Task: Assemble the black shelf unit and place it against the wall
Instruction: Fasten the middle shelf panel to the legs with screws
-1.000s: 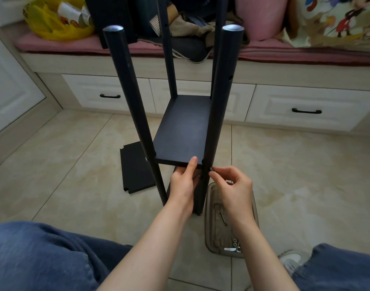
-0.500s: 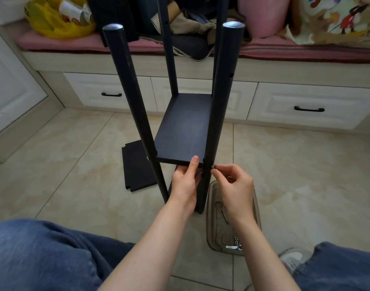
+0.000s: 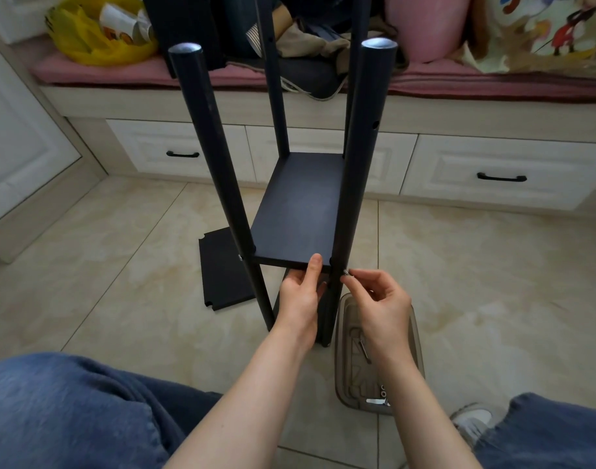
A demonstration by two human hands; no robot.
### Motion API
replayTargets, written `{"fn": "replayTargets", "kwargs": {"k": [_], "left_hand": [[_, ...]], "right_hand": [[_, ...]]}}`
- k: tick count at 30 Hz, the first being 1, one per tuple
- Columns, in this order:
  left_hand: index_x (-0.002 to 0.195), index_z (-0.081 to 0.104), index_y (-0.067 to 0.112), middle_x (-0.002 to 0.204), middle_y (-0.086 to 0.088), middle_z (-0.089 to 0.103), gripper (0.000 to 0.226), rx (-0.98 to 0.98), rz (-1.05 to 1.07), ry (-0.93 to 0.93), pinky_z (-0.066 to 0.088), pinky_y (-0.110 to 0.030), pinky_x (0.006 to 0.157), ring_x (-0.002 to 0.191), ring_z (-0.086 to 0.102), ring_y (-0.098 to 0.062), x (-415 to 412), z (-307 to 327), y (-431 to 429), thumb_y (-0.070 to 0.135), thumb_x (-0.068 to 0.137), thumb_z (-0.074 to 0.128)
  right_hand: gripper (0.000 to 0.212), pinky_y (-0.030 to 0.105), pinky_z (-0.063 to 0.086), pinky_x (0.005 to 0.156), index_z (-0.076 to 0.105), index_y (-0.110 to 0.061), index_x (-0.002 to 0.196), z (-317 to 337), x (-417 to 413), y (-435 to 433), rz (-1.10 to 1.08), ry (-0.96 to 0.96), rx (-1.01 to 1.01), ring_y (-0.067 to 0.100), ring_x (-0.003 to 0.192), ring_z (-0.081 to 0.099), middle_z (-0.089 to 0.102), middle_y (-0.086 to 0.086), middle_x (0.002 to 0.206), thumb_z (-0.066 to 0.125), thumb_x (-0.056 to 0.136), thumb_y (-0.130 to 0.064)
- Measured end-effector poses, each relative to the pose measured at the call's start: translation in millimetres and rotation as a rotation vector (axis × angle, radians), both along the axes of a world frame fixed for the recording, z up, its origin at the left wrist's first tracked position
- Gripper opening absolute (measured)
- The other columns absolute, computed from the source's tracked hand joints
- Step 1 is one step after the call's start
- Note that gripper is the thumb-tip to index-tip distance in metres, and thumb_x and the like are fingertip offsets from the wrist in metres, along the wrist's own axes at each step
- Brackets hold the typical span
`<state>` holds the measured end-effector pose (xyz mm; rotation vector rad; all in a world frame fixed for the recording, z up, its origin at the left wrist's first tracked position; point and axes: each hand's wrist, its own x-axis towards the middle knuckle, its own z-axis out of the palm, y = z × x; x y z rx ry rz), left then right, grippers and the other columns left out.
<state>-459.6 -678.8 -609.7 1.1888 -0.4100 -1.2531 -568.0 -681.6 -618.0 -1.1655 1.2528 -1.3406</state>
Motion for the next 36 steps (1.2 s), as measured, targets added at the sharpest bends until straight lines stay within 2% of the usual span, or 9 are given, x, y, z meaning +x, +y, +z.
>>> {"fn": "replayTargets", "kwargs": {"k": [4,7,10,13,16,22,27,31,36], "left_hand": [[0.126,0.062,0.007,0.11,-0.011,0.075,0.033,-0.001,0.011,0.019,0.057,-0.02,0.076,0.098,0.074,-0.019,0,0,0,0.028,0.1,0.058],[0.12,0.064,0.007,0.097,-0.006,0.076,0.025,-0.009,0.027,0.063,0.056,-0.017,0.068,0.085,0.075,-0.013,-1,2,0,0.022,0.1,0.058],[0.115,0.064,0.009,0.095,-0.005,0.075,0.018,-0.006,0.057,0.133,0.057,-0.018,0.065,0.079,0.075,-0.013,-1,5,-2,0.015,0.099,0.061],[0.119,0.064,0.009,0.105,-0.009,0.073,0.022,-0.001,0.071,0.139,0.058,-0.022,0.07,0.089,0.074,-0.017,0,4,-3,0.014,0.098,0.062],[0.125,0.062,0.011,0.118,-0.012,0.071,0.027,0.007,0.064,0.081,0.058,-0.027,0.087,0.106,0.071,-0.024,-1,2,-3,0.02,0.099,0.061],[0.125,0.06,0.014,0.123,-0.013,0.07,0.026,-0.017,0.029,0.033,0.055,-0.03,0.097,0.112,0.069,-0.025,-2,-1,-2,0.022,0.101,0.057],[0.122,0.061,0.015,0.122,-0.012,0.07,0.022,-0.025,0.037,0.046,0.056,-0.029,0.094,0.111,0.069,-0.024,-1,-3,-3,0.022,0.101,0.057],[0.126,0.06,0.011,0.118,-0.011,0.072,0.028,-0.022,0.051,0.061,0.058,-0.021,0.08,0.103,0.072,-0.02,-1,-4,-4,0.023,0.101,0.058],[0.13,0.059,0.009,0.121,-0.012,0.071,0.033,-0.015,0.059,0.069,0.057,-0.026,0.089,0.109,0.071,-0.023,-1,-6,-5,0.023,0.1,0.058]], "right_hand": [[0.01,0.014,0.053,0.073,0.072,-0.014,0.092,0,0,0,-0.002,0.02,-0.01,0.003,0.081,0.07,0.074,-0.004,0.085,0.074,0.085,-0.006],[0.012,0.014,0.052,0.074,0.072,-0.019,0.09,-1,0,0,-0.003,0.105,-0.057,0.004,0.083,0.069,0.073,-0.007,0.085,0.075,0.085,-0.008],[0.012,0.016,0.053,0.076,0.072,-0.022,0.088,-2,-1,-1,0.011,0.143,-0.069,0.005,0.084,0.069,0.073,-0.007,0.085,0.075,0.085,-0.01],[0.01,0.018,0.055,0.078,0.073,-0.019,0.09,-2,-3,-3,0.027,0.125,-0.039,0.005,0.085,0.07,0.074,-0.006,0.086,0.076,0.085,-0.01],[0.009,0.017,0.054,0.075,0.073,-0.013,0.091,1,-6,-5,0.049,0.035,0.022,0.006,0.083,0.071,0.075,-0.001,0.086,0.077,0.084,-0.009],[0.01,0.017,0.054,0.073,0.072,-0.015,0.089,0,-3,-3,0.031,-0.059,0.049,0.007,0.083,0.071,0.075,-0.004,0.084,0.077,0.083,-0.008],[0.012,0.016,0.055,0.076,0.072,-0.019,0.09,-1,-1,1,0.025,0.101,-0.043,0.004,0.084,0.07,0.074,-0.007,0.084,0.076,0.084,-0.009],[0.01,0.019,0.056,0.078,0.073,-0.017,0.093,0,-4,-4,0.044,0.151,-0.047,0.004,0.084,0.07,0.074,-0.006,0.086,0.076,0.085,-0.011],[0.011,0.019,0.056,0.076,0.072,-0.019,0.09,1,-5,-6,0.059,0.141,-0.031,0.005,0.083,0.07,0.074,-0.006,0.085,0.078,0.083,-0.013]]}}
